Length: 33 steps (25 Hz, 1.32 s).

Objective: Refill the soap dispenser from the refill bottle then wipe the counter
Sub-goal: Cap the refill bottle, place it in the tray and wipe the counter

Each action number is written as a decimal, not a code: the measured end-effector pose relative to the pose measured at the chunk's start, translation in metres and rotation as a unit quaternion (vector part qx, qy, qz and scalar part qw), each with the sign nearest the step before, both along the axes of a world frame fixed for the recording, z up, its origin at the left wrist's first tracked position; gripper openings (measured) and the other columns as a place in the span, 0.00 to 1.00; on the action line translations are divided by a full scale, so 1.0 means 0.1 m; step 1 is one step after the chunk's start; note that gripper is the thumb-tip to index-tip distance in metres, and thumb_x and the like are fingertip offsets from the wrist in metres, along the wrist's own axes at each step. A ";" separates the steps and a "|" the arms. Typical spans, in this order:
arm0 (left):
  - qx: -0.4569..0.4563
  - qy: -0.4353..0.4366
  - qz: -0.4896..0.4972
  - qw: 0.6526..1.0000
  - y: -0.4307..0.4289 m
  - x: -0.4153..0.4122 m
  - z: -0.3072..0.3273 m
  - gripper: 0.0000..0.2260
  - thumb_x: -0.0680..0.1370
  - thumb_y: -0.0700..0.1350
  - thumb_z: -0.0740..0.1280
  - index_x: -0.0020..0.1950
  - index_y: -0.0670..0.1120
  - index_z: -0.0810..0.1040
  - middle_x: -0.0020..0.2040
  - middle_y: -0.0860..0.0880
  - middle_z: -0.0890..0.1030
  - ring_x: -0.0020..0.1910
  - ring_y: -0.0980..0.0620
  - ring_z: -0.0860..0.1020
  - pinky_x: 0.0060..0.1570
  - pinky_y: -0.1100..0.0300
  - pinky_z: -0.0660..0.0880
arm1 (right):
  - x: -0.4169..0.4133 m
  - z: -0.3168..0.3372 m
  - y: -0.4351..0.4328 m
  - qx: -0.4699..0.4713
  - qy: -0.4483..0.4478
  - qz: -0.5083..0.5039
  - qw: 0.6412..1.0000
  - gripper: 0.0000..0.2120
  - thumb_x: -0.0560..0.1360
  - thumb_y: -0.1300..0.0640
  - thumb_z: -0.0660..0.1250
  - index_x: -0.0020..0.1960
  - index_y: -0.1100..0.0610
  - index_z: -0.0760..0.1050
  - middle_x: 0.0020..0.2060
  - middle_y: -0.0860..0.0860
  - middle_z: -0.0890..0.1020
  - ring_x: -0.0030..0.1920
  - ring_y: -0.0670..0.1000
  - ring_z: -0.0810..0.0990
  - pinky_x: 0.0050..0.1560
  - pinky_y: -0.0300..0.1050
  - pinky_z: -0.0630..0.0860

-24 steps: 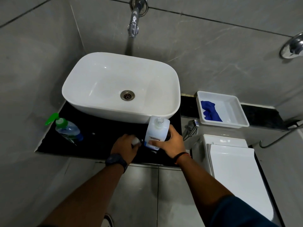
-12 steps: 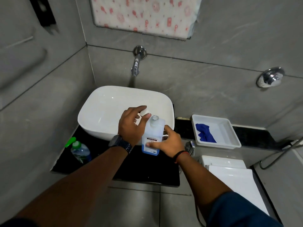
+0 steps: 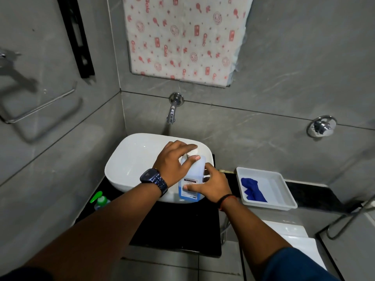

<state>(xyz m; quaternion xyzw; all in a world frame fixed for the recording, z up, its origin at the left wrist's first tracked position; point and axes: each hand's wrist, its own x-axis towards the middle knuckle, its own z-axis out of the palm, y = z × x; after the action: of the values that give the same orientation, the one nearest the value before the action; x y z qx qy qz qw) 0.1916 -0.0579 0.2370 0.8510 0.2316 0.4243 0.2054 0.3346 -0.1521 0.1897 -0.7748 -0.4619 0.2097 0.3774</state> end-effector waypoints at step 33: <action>-0.128 0.012 0.088 0.988 -0.07 0.07 0.29 0.20 0.57 0.67 0.74 0.41 0.56 0.79 0.49 0.56 0.73 0.51 0.55 0.70 0.48 0.58 0.70 | 0.04 0.21 -0.10 0.023 0.015 -0.005 1.000 0.39 0.51 0.35 0.80 0.58 0.46 0.74 0.50 0.47 0.83 0.47 0.48 0.82 0.51 0.46 0.81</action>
<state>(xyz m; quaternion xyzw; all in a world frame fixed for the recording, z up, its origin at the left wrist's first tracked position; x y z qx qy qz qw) 0.1988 -0.0647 0.2661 0.7989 0.3608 0.3973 0.2715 0.3390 -0.1624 0.2108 -0.7647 -0.4571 0.2092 0.4032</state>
